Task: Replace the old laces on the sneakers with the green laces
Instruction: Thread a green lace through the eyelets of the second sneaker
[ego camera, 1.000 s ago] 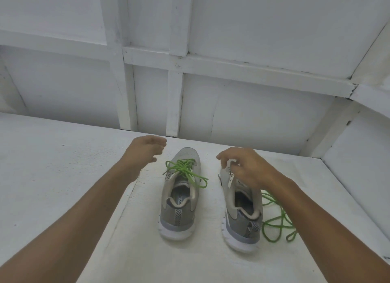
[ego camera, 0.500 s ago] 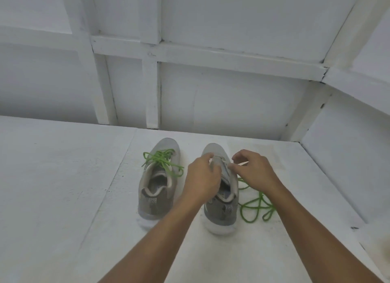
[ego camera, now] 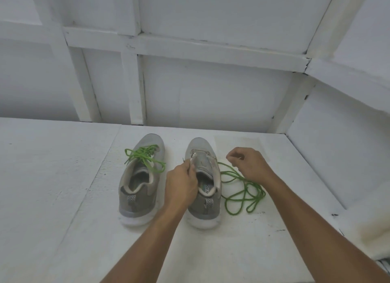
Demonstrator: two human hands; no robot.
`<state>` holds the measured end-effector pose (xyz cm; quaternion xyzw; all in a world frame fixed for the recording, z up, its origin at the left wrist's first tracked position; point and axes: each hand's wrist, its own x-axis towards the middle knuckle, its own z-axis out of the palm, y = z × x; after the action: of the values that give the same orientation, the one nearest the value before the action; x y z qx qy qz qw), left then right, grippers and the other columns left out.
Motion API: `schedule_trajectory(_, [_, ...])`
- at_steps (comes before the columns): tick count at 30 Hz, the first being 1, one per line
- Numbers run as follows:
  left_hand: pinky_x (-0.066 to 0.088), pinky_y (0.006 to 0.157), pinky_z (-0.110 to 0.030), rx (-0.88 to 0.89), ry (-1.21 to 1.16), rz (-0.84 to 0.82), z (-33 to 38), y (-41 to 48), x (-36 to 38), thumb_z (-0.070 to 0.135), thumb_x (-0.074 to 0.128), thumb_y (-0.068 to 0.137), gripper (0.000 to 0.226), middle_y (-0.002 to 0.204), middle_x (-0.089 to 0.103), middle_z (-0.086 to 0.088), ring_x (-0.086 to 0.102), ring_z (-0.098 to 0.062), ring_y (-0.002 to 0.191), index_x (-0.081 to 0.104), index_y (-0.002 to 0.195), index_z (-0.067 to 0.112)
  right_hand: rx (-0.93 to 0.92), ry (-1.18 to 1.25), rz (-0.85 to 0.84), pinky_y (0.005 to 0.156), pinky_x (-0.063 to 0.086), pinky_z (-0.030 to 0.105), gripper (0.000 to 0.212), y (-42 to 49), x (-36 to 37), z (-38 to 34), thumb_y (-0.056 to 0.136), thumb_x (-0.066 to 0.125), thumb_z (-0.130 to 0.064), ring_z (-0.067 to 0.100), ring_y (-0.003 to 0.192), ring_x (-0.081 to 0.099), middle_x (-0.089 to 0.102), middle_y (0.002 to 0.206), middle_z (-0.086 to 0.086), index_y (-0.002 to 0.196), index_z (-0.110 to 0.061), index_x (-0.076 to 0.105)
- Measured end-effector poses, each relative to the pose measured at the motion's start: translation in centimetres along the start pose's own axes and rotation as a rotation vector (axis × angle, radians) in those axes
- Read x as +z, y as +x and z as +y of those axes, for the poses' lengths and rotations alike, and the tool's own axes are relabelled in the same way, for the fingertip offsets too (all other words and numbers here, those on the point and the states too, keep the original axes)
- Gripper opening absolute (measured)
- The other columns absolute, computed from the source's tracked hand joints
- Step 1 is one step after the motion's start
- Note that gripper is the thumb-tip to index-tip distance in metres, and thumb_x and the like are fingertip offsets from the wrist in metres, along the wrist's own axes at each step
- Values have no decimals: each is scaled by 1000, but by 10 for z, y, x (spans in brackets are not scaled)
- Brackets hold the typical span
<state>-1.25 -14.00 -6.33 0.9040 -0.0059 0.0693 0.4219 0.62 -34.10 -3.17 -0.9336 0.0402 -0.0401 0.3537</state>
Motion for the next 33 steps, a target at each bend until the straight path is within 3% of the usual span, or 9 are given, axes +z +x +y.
schedule_trajectory(3, [32, 63, -29, 3, -15, 15, 0, -1, 1, 30, 38, 102, 33, 95, 70, -12, 61, -31, 88, 66, 113, 15, 33, -137, 26, 72, 44, 23, 9, 19, 1, 17, 92, 61, -17, 16, 84, 62, 69, 99, -1, 93, -19, 70])
schedule_trajectory(7, [31, 63, -29, 21, -8, 23, 0, -1, 1, 28, 39, 102, 32, 94, 70, -12, 62, -31, 88, 65, 115, 15, 29, -320, -43, 88, 48, 30, 25, 34, 28, 28, 94, 59, -24, 21, 105, 61, 66, 119, 1, 116, -20, 68])
schedule_trajectory(11, [36, 63, -30, 33, -39, 13, -5, 1, 2, 28, 40, 102, 30, 88, 69, -14, 62, -33, 86, 66, 108, 14, -13, -463, -70, 88, 44, 30, 33, 43, 47, 30, 96, 54, -23, 23, 115, 56, 62, 125, 2, 129, -21, 61])
schedule_trajectory(15, [47, 69, -35, 46, -65, -12, -11, 7, 0, 34, 41, 102, 33, 83, 68, -16, 63, -35, 84, 67, 104, 14, 11, -454, -98, 81, 44, 30, 29, 48, 54, 31, 95, 55, -22, 25, 107, 59, 64, 116, 5, 122, -19, 65])
schedule_trajectory(19, [38, 64, -31, 51, -42, -1, -16, 9, -1, 37, 39, 102, 36, 87, 68, -16, 61, -35, 88, 66, 109, 13, 36, -452, -81, 68, 43, 28, 17, 49, 58, 31, 93, 52, -14, 24, 87, 57, 63, 102, 8, 101, -12, 67])
schedule_trajectory(24, [37, 62, -30, 55, -53, -9, -14, 9, -1, 44, 38, 102, 41, 79, 66, -15, 61, -34, 82, 65, 96, 14, 69, -438, -32, 52, 31, 27, 11, 47, 46, 27, 88, 48, -11, 22, 76, 49, 54, 93, 5, 90, -8, 58])
schedule_trajectory(30, [37, 58, -31, 31, -51, -28, -11, 9, -2, 47, 37, 101, 43, 56, 50, 1, 59, -30, 70, 60, 83, 16, 9, -115, -11, 58, 43, 26, 6, 53, 19, 12, 85, 56, -9, 21, 75, 60, 65, 89, 9, 86, -6, 61])
schedule_trajectory(32, [41, 62, -31, 28, -59, -37, -8, 11, -3, 43, 40, 101, 37, 69, 62, -1, 63, -29, 81, 65, 94, 18, 25, 25, -29, 51, 43, 17, 7, 55, 15, 4, 87, 53, -6, 10, 62, 65, 70, 85, 11, 89, -7, 59])
schedule_trajectory(33, [45, 70, -31, 19, -74, -31, -6, 14, -4, 40, 42, 100, 33, 86, 70, -3, 65, -26, 91, 67, 108, 19, 26, 66, -34, 48, 43, 14, 8, 57, 14, 0, 87, 53, -5, 5, 56, 64, 71, 84, 11, 91, -8, 59])
